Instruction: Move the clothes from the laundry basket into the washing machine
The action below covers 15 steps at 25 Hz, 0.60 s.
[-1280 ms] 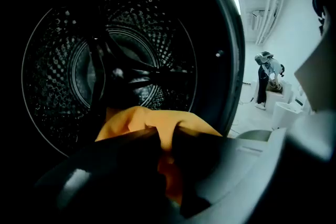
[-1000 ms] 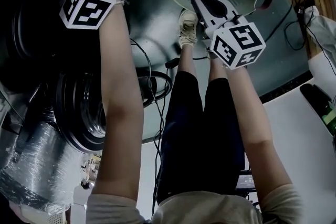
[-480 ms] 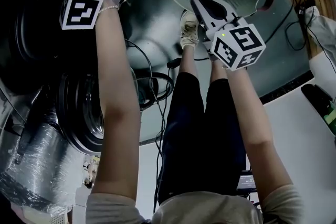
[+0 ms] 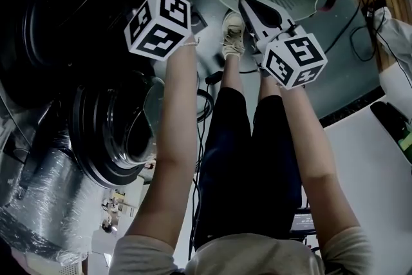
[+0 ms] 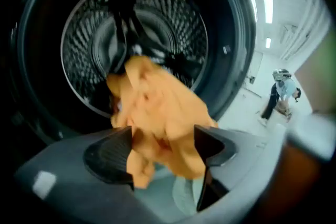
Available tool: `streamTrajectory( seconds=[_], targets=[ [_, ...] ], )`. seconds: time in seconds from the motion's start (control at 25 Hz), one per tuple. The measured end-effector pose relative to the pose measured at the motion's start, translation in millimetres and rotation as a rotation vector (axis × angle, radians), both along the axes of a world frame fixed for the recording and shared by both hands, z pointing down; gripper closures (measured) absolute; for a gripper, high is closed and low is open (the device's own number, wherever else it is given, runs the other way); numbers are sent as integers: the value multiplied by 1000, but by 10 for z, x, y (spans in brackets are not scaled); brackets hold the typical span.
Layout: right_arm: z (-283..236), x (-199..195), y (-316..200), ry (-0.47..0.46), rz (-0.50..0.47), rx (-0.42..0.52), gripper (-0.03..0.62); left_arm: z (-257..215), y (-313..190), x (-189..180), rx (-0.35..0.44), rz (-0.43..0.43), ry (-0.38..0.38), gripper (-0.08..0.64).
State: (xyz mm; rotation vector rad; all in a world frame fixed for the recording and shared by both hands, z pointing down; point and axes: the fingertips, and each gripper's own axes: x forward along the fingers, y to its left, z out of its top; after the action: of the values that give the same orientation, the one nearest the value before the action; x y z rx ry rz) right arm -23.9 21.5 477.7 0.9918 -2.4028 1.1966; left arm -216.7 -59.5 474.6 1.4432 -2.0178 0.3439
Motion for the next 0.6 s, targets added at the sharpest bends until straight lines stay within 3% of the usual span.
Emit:
streamTrajectory(
  seconds=[0.12,0.24,0.32,0.4,0.44,0.52,0.6],
  targets=[
    [34,21,6,11,-8,-4,581,287,46,238,-89,43,13,166],
    [55,41,1,12,-8,-6,581,470,20,176,-145,11,-14,137],
    [70,48,15,14,-11,-8,583,540,-34,42,-157,-27,-28,137],
    [86,45,25,13,-14,-9,583,525,-149,-23,-122,-7,-23,144],
    [94,46,21,12,-12,-10,583,491,-217,-28,-98,21,-22,192],
    [102,54,6,6,1,-13,583,379,-348,-49,-48,71,-35,475],
    [84,34,2,-2,6,-12,583,216,-496,-146,17,87,-45,508]
  ],
)
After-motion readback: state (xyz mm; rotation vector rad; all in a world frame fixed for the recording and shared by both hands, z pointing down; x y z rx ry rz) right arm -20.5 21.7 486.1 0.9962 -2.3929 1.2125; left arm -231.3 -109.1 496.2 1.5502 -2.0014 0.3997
